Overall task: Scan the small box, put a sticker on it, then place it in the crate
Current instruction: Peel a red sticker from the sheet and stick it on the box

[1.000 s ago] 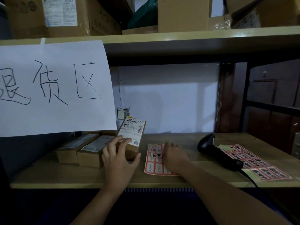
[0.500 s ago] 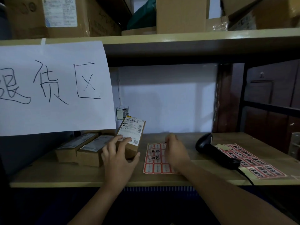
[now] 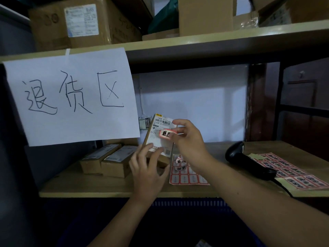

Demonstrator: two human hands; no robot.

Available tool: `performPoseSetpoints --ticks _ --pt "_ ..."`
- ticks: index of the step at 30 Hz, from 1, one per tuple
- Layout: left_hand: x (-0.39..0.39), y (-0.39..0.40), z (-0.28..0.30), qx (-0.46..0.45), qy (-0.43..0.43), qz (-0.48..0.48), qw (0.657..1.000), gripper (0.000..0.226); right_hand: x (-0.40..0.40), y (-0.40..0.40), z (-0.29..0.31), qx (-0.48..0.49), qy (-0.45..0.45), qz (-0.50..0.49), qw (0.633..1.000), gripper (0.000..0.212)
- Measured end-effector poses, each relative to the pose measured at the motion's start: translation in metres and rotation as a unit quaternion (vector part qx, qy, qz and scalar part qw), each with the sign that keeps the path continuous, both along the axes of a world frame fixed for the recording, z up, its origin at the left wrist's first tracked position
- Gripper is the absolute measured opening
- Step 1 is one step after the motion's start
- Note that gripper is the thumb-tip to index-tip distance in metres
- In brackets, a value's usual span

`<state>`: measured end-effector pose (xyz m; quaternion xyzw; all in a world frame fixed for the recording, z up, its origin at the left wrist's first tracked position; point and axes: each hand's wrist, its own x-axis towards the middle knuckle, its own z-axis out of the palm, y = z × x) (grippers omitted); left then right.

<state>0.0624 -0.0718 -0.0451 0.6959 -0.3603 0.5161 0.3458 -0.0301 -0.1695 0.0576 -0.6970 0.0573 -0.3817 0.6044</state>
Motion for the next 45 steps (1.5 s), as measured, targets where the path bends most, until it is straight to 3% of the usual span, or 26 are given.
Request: performPoseSetpoints --ticks 3,9,14,27,29,32,36,38,42,45 --pt "-0.005 -0.006 0.0 -0.006 -0.018 -0.005 1.0 0.048 -0.007 -0.001 0.003 0.071 -0.014 0.015 0.997 0.027" --pt "-0.012 -0.015 0.001 -0.007 -0.063 -0.002 0.998 0.057 -0.019 -0.008 0.008 0.117 0.007 0.021 0.993 0.025" --pt "-0.013 -0.021 0.0 -0.002 -0.083 -0.007 0.997 0.048 -0.021 -0.009 0.007 0.106 0.022 0.009 0.994 0.022" --pt "-0.015 -0.027 0.003 0.005 -0.142 0.009 0.99 0.053 -0.013 -0.01 -0.003 -0.018 0.016 -0.072 0.997 0.022" --pt "-0.016 -0.028 0.002 -0.001 -0.138 0.005 0.99 0.052 -0.011 -0.009 -0.006 -0.028 0.023 -0.097 0.995 0.031" --pt "-0.019 -0.03 0.004 -0.02 -0.118 -0.012 0.993 0.052 -0.009 -0.01 -0.011 -0.024 0.047 -0.135 0.99 0.06" --pt "-0.028 -0.033 0.011 -0.069 -0.105 -0.045 0.991 0.057 -0.017 -0.011 -0.011 0.137 0.061 0.037 0.988 0.082" --pt "-0.033 -0.036 0.013 -0.086 -0.093 -0.069 0.99 0.062 -0.013 -0.015 -0.016 0.171 0.055 0.08 0.98 0.078" --pt "-0.038 -0.033 0.016 -0.074 -0.053 -0.166 0.982 0.076 -0.011 -0.026 -0.02 0.194 0.008 0.073 0.978 0.062" --pt "-0.041 -0.022 0.029 -0.066 0.044 -0.239 0.968 0.065 -0.013 -0.035 -0.023 0.191 0.004 0.071 0.979 0.059"
